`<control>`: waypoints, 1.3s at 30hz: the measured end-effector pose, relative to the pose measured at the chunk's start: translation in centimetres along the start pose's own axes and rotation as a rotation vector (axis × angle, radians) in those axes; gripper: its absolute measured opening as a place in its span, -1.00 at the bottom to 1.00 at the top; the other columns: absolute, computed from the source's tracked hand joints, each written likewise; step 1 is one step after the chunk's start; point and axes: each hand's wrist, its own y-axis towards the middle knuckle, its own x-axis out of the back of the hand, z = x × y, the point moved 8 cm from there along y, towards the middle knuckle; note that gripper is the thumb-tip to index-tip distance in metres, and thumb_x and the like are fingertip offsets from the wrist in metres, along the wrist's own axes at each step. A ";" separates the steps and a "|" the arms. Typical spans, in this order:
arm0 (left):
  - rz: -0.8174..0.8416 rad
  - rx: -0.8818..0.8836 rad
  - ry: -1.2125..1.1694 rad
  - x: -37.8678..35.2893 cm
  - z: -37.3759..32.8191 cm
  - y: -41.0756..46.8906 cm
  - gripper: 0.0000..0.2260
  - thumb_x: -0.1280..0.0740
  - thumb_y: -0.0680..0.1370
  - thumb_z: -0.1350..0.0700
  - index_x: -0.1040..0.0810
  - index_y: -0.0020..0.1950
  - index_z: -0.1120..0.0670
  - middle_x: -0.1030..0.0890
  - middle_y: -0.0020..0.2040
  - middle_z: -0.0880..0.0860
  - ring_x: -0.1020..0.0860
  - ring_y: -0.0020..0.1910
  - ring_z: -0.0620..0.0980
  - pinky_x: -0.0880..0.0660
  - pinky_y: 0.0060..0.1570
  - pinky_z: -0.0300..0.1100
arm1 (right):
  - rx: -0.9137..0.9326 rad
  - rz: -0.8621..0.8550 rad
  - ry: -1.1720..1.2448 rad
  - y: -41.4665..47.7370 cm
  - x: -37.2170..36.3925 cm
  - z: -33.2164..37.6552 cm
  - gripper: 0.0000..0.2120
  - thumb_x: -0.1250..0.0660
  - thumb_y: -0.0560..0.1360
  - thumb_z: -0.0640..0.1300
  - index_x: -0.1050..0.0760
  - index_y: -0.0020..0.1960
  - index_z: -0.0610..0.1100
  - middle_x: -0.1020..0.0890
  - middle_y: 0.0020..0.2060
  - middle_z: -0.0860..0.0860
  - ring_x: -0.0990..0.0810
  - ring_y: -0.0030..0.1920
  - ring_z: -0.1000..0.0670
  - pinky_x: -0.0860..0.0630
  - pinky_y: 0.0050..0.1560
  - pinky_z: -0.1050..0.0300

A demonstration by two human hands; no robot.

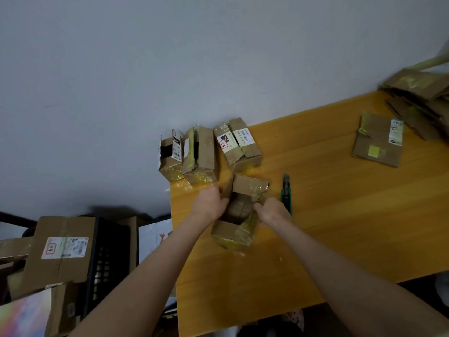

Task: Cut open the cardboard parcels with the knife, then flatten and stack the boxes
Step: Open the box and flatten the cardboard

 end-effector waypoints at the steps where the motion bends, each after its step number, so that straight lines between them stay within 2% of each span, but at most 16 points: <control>1: -0.020 0.017 -0.067 0.4 0.4 0.0 -0.78 -0.29 0.60 0.07 -0.55 0.15 0.17 -0.60 0.01 0.12 -0.58 0.04 0.11 -0.54 0.05 -0.03 | -0.005 -0.002 0.006 0.1 0.0 -0.2 -0.56 -0.16 0.61 0.10 -0.49 -0.28 -0.18 -0.61 -0.42 -0.02 -0.52 -0.42 -0.01 -0.49 -0.29 0.12; 5: 0.057 0.091 -0.574 0.5 1.3 -0.8 -0.83 -0.27 0.62 0.11 -0.57 -0.14 0.10 -0.61 -0.20 0.07 -0.57 -0.20 0.02 -0.52 -0.13 -0.08 | -0.022 -0.103 0.003 -0.1 1.5 -0.5 -0.47 -0.19 0.55 0.25 -0.45 0.21 -0.20 -0.60 -0.15 -0.04 -0.58 -0.15 -0.08 -0.48 -0.16 0.05; 7: 0.003 0.025 -0.533 0.7 0.0 -1.1 -0.80 -0.28 0.62 0.09 -0.59 -0.16 0.10 -0.61 -0.26 0.07 -0.57 -0.27 0.02 -0.51 -0.21 -0.12 | -0.001 -0.156 0.007 -0.6 2.3 0.3 -0.26 -0.19 0.52 0.30 -0.14 0.49 -0.17 -0.58 0.12 -0.09 -0.59 0.06 -0.15 -0.47 -0.12 0.03; 9: -0.053 -0.053 -0.462 1.1 -2.0 -1.6 -0.79 -0.27 0.62 0.07 -0.57 -0.17 0.11 -0.60 -0.27 0.08 -0.56 -0.29 0.02 -0.49 -0.27 -0.15 | 0.010 -0.179 0.090 -1.4 3.1 1.5 -0.01 -0.25 0.43 0.38 0.13 0.56 -0.14 -0.49 0.31 -0.11 -0.55 0.18 -0.16 -0.49 -0.06 0.01; 11: -0.086 -0.138 -0.396 1.7 -3.9 -2.0 -0.76 -0.26 0.62 0.07 -0.46 -0.25 0.07 -0.50 -0.32 0.04 -0.46 -0.33 -0.03 -0.36 -0.33 -0.18 | -0.027 -0.209 0.124 -1.7 4.4 1.7 0.11 -0.36 0.35 0.38 0.17 0.56 -0.14 -0.34 0.43 -0.12 -0.46 0.30 -0.17 -0.49 0.02 -0.03; 13: -0.105 -0.188 -0.362 2.8 -4.9 -2.3 -0.76 -0.24 0.63 0.08 -0.45 -0.23 0.07 -0.49 -0.32 0.01 -0.45 -0.33 -0.04 -0.35 -0.32 -0.17 | -0.025 -0.244 0.064 -1.3 5.6 1.8 -0.06 -0.39 0.38 0.28 -0.04 0.51 -0.16 -0.41 0.34 -0.13 -0.50 0.22 -0.16 -0.53 -0.02 -0.02; 16: -0.124 -0.170 -0.416 4.8 -4.8 -2.2 -0.81 -0.20 0.64 0.07 -0.54 -0.06 0.11 -0.60 -0.15 0.07 -0.57 -0.14 0.02 -0.51 -0.10 -0.07 | 0.126 -0.219 0.255 -0.9 7.3 2.9 -0.79 -0.25 0.54 -0.01 -0.45 0.03 -0.16 -0.56 -0.08 -0.09 -0.55 -0.13 -0.05 -0.53 -0.13 0.05; 18: -0.125 -0.128 -0.523 6.3 -3.9 -2.0 -0.82 -0.19 0.65 0.08 -0.53 -0.07 0.08 -0.60 -0.12 0.06 -0.57 -0.10 0.04 -0.51 -0.08 -0.09 | 0.175 -0.164 0.560 -1.9 9.1 3.1 -0.87 -0.23 0.59 -0.14 -0.47 -0.10 -0.14 -0.56 -0.16 -0.06 -0.52 -0.16 -0.02 -0.44 -0.14 0.11; 21: -0.070 -0.097 -0.686 7.8 -2.7 -1.9 -0.75 -0.20 0.65 0.05 -0.55 0.01 0.21 -0.63 -0.07 0.17 -0.59 -0.10 0.12 -0.53 -0.04 -0.01 | 0.158 0.007 0.928 -3.4 10.5 2.7 -0.87 -0.28 0.59 -0.05 -0.48 0.07 -0.09 -0.57 -0.06 -0.01 -0.54 -0.01 -0.05 -0.49 0.00 0.03; 23: -0.028 -0.106 -0.800 8.4 -2.5 -2.2 -0.70 -0.20 0.65 0.04 -0.57 0.09 0.26 -0.65 -0.02 0.22 -0.62 -0.06 0.17 -0.54 0.05 0.06 | 0.153 0.044 0.962 -4.1 11.0 2.7 -0.76 -0.28 0.58 -0.02 -0.47 0.19 -0.10 -0.57 0.02 -0.04 -0.53 0.06 -0.10 -0.50 0.12 -0.05; 26: -0.001 -0.141 -0.922 9.0 -3.6 -2.8 -0.72 -0.23 0.64 0.04 -0.61 0.06 0.22 -0.67 -0.10 0.17 -0.61 -0.13 0.11 -0.55 0.01 0.06 | 0.234 -0.243 0.657 -4.6 13.9 3.4 -0.45 -0.36 0.54 -0.07 -0.28 0.45 -0.18 -0.47 0.31 -0.14 -0.46 0.28 -0.17 -0.44 0.27 -0.07; 29: -0.078 -0.234 -0.801 10.6 -5.7 -3.3 -0.75 -0.24 0.62 0.00 -0.64 -0.05 0.12 -0.66 -0.23 0.06 -0.62 -0.26 0.00 -0.55 -0.20 -0.12 | 0.299 -0.570 0.020 -6.8 17.4 5.9 -0.10 -0.45 0.46 -0.04 0.08 0.57 -0.14 -0.30 0.45 -0.11 -0.29 0.41 -0.15 -0.34 0.35 -0.04; 31: -0.119 -0.323 -0.709 11.7 -7.7 -4.0 -0.73 -0.25 0.62 -0.01 -0.65 -0.10 0.10 -0.66 -0.27 0.04 -0.61 -0.31 -0.05 -0.50 -0.26 -0.22 | 0.393 -0.659 -0.365 -8.1 18.0 8.2 -0.03 -0.42 0.44 0.13 0.13 0.57 -0.10 -0.24 0.47 -0.08 -0.18 0.46 -0.13 -0.25 0.40 -0.03; 35: -0.106 -0.453 -0.558 12.7 -10.5 -4.5 -0.69 -0.26 0.61 -0.03 -0.66 -0.04 0.18 -0.56 -0.31 0.11 -0.47 -0.38 0.03 -0.40 -0.32 -0.22 | 0.358 -0.682 -0.544 -8.9 18.4 9.3 -0.12 -0.27 0.40 0.40 -0.13 0.50 -0.13 -0.38 0.36 -0.05 -0.31 0.35 -0.10 -0.28 0.32 -0.01; 37: -0.071 -0.485 -0.549 12.6 -10.8 -4.4 -0.71 -0.25 0.62 0.00 -0.65 -0.01 0.19 -0.47 -0.37 0.09 -0.39 -0.45 -0.02 -0.31 -0.42 -0.27 | 0.374 -0.694 -0.583 -9.2 18.4 9.3 -0.30 -0.17 0.51 0.31 -0.21 0.45 -0.13 -0.43 0.29 -0.06 -0.38 0.27 -0.08 -0.34 0.23 0.03; 39: -0.092 -0.488 -0.518 13.1 -10.5 -4.1 -0.76 -0.25 0.63 0.05 -0.66 -0.05 0.13 -0.47 -0.47 -0.12 -0.37 -0.54 -0.19 -0.29 -0.46 -0.35 | 0.484 -0.647 -0.517 -9.5 18.2 9.4 -0.53 -0.08 0.61 0.14 -0.30 0.39 -0.12 -0.52 0.14 -0.06 -0.47 0.13 -0.07 -0.40 0.05 0.05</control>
